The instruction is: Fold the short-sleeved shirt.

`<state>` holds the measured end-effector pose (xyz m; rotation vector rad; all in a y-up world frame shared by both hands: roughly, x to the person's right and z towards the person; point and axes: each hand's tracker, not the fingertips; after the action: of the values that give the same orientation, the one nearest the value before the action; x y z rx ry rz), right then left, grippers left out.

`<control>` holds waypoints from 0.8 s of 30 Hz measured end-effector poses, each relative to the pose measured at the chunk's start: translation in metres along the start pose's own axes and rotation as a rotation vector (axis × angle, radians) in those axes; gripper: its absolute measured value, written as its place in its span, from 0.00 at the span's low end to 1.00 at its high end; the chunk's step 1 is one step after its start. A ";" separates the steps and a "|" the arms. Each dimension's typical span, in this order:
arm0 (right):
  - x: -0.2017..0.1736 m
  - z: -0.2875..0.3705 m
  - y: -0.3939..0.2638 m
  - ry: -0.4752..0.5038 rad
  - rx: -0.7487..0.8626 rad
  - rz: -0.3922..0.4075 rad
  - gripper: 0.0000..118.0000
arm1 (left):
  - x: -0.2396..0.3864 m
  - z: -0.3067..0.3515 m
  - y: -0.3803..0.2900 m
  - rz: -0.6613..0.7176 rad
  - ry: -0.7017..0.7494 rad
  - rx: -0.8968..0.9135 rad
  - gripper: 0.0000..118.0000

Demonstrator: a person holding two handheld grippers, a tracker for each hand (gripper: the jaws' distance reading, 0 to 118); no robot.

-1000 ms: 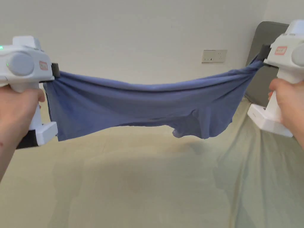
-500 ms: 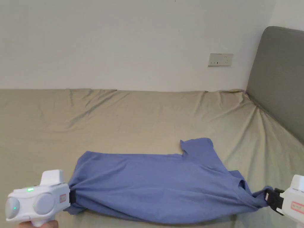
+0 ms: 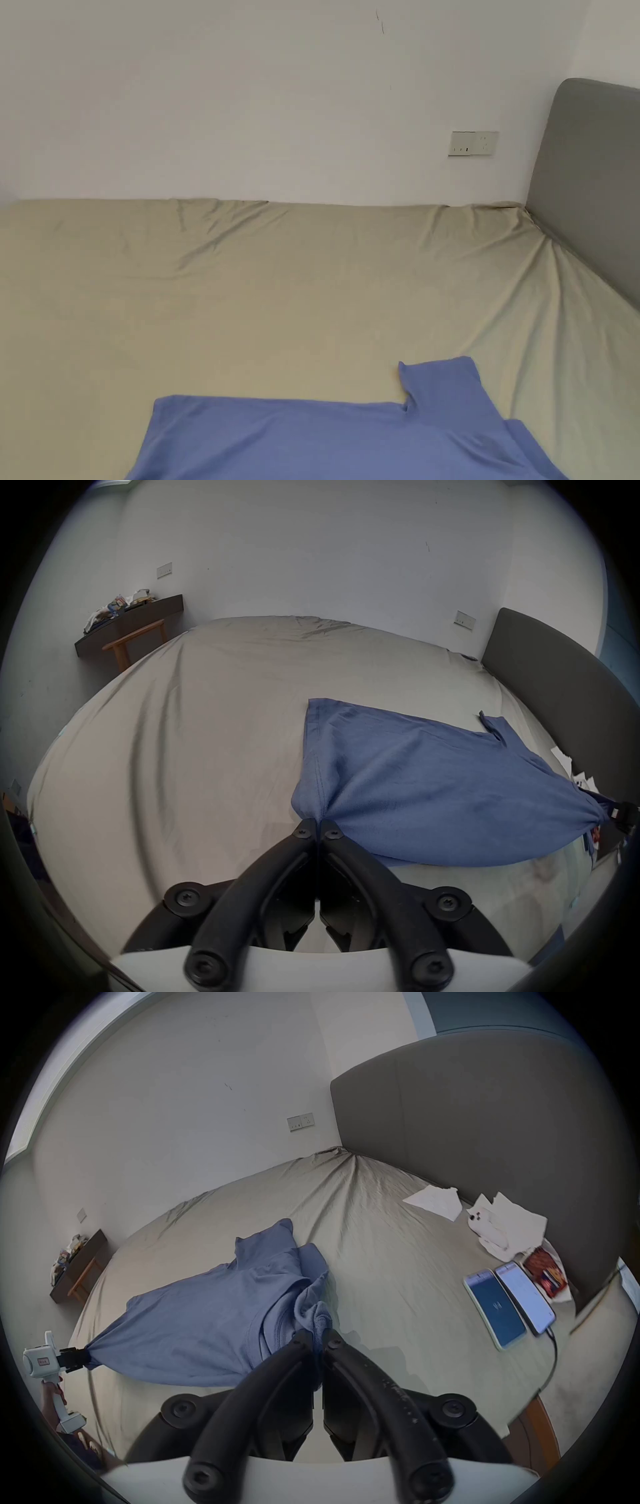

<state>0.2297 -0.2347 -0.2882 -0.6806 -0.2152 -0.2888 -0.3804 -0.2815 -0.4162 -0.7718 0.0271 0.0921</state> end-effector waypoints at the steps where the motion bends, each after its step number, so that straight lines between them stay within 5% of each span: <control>1: 0.002 0.011 -0.008 -0.008 -0.008 -0.004 0.03 | 0.000 0.015 -0.011 0.000 0.007 0.002 0.00; 6: 0.010 0.036 -0.044 -0.047 -0.066 0.018 0.03 | -0.011 0.048 -0.051 0.043 0.009 -0.063 0.00; 10: 0.007 0.016 -0.069 -0.106 -0.160 0.195 0.03 | -0.010 0.034 -0.077 0.025 0.013 -0.184 0.00; 20: 0.018 -0.016 -0.096 -0.111 -0.287 0.156 0.06 | -0.004 0.016 -0.088 -0.013 0.029 -0.233 0.00; 21: 0.019 -0.019 -0.098 -0.111 -0.309 0.147 0.19 | -0.005 0.015 -0.088 -0.008 0.025 -0.232 0.08; 22: 0.019 -0.022 -0.097 -0.121 -0.333 0.138 0.45 | -0.007 0.016 -0.089 0.008 0.020 -0.227 0.41; 23: 0.013 -0.018 -0.093 -0.160 -0.363 0.165 0.84 | -0.010 0.019 -0.088 0.019 0.004 -0.230 0.75; 24: 0.010 -0.014 -0.091 -0.161 -0.343 0.174 1.00 | -0.013 0.021 -0.086 0.036 0.009 -0.236 1.00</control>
<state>0.2106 -0.3131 -0.2430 -1.0575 -0.2606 -0.1032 -0.3851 -0.3293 -0.3404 -1.0077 0.0389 0.1274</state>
